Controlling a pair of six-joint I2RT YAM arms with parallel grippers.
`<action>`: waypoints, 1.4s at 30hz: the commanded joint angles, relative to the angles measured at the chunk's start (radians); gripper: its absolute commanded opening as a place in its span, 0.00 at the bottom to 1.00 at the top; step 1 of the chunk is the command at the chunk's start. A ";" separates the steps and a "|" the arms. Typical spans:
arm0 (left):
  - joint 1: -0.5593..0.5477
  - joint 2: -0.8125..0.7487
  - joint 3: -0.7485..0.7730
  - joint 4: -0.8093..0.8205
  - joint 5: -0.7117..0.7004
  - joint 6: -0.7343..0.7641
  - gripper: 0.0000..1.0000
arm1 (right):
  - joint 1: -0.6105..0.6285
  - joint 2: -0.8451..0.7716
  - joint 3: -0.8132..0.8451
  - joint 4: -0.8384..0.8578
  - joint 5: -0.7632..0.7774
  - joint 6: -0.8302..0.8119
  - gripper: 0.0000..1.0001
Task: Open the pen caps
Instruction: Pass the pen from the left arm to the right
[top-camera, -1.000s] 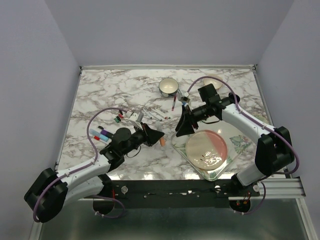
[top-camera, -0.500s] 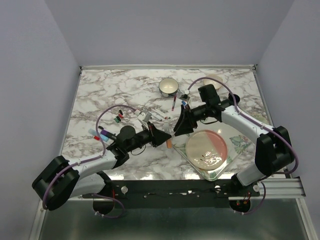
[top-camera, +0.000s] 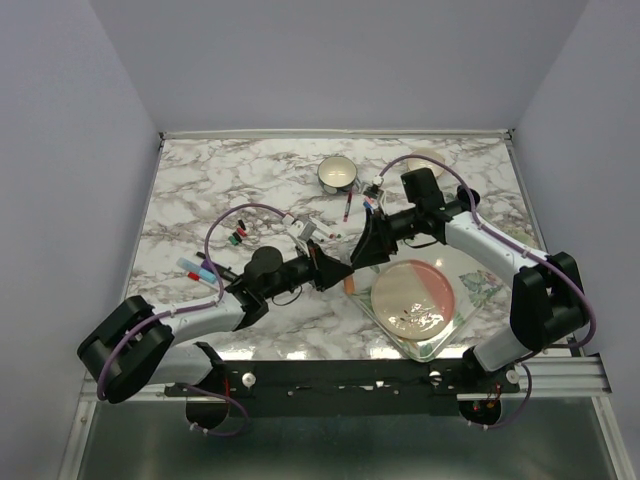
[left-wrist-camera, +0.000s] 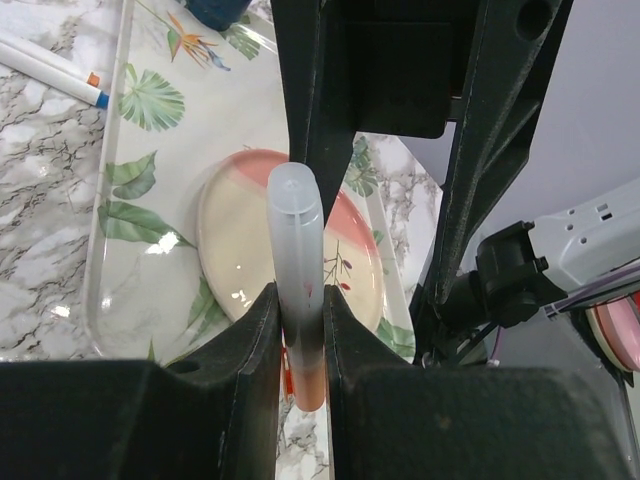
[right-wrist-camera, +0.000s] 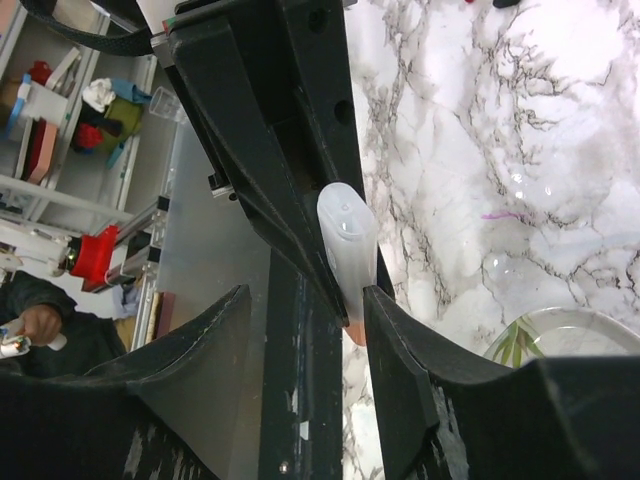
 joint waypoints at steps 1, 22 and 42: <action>-0.050 0.026 0.051 0.107 0.091 0.001 0.00 | 0.021 -0.021 -0.001 0.078 -0.017 0.022 0.57; -0.057 -0.077 0.042 -0.080 -0.067 0.042 0.00 | 0.009 -0.058 0.085 -0.130 0.144 -0.190 0.59; -0.058 -0.071 0.034 -0.018 -0.003 0.016 0.00 | -0.032 -0.051 0.100 -0.156 0.107 -0.199 0.61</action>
